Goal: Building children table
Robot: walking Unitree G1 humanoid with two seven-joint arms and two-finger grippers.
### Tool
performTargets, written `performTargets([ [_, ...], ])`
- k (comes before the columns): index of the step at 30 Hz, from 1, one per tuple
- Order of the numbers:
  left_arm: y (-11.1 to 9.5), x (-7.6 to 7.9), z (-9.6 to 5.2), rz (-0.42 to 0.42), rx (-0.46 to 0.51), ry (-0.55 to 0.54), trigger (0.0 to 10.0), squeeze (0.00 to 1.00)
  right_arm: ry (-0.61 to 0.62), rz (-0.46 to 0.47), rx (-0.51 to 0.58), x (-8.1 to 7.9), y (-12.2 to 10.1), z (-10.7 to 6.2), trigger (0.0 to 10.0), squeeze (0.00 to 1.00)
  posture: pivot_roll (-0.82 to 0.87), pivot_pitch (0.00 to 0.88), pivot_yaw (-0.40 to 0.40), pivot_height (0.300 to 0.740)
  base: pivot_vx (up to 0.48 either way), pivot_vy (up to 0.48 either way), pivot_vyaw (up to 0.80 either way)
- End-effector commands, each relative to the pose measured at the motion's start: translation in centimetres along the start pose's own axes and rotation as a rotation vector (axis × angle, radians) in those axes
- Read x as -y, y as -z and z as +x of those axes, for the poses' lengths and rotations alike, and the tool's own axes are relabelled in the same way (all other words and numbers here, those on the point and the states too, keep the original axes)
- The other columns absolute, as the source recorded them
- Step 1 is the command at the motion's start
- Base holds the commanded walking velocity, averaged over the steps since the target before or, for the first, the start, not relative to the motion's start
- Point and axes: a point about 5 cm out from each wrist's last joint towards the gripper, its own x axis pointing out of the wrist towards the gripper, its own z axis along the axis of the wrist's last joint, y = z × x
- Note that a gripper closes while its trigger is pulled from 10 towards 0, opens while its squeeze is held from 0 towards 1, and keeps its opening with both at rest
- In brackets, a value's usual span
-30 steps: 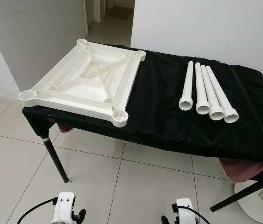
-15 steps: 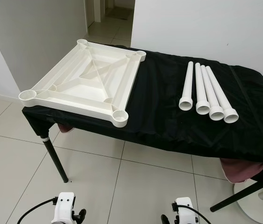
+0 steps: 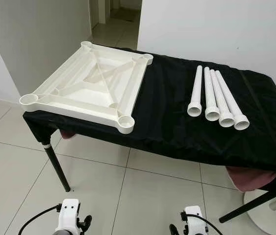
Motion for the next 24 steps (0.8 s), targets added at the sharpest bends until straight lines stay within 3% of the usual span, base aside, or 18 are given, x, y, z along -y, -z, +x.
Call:
performTargets([
  [1,-0.10,0.68,0.04,0.005,0.015,0.083,10.0,0.00,0.007,0.005,-0.022,0.26,0.44,-0.17,10.0,0.00,0.08,0.000,-0.091,0.740,0.000,0.000,0.00],
  [7,-0.12,0.59,0.08,0.014,0.003,0.077,10.0,0.00,0.008,0.006,-0.026,0.25,0.65,-0.25,10.0,0.00,0.08,0.000,-0.089,0.740,0.000,0.000,0.00],
  [8,-0.09,0.64,0.07,-0.007,0.005,0.088,10.0,0.33,0.008,0.006,-0.027,0.23,0.67,-0.26,10.0,0.00,0.08,0.000,-0.089,0.740,0.000,0.000,0.00],
  [10,-0.09,0.65,0.06,-0.016,0.007,0.091,10.0,0.33,0.008,0.007,-0.027,0.23,0.68,-0.26,10.0,0.00,0.08,0.000,-0.089,0.740,0.000,0.000,0.00],
  [11,-0.24,0.62,0.04,-0.048,0.023,0.104,10.0,1.00,0.003,0.017,-0.027,0.18,0.67,-0.24,10.0,0.00,0.08,0.000,-0.092,0.740,0.000,0.000,0.00],
  [12,-0.28,0.61,0.04,-0.055,0.028,0.107,10.0,1.00,0.002,0.020,-0.027,0.17,0.67,-0.24,10.0,0.00,0.08,0.000,-0.092,0.740,0.000,0.000,0.00],
  [13,-0.32,0.60,0.05,-0.054,0.029,0.106,10.0,1.00,0.003,0.017,-0.027,0.19,0.64,-0.23,10.0,1.00,0.08,0.000,-0.095,0.740,0.000,0.000,0.00],
  [18,-0.41,0.48,0.08,-0.010,0.021,0.090,10.0,1.00,0.005,0.012,-0.026,0.21,0.58,-0.21,10.0,1.00,0.08,0.000,-0.096,0.740,0.000,0.000,0.00],
  [19,-0.41,0.47,0.09,-0.003,0.019,0.088,10.0,0.00,0.004,0.012,-0.025,0.21,0.55,-0.20,10.0,0.00,0.08,0.000,-0.096,0.740,0.000,0.000,0.00],
  [24,-0.42,0.47,0.10,0.006,0.018,0.084,10.0,0.00,0.002,0.011,-0.023,0.19,0.48,-0.16,10.0,0.00,0.08,0.000,-0.096,0.740,0.000,0.000,0.00],
])
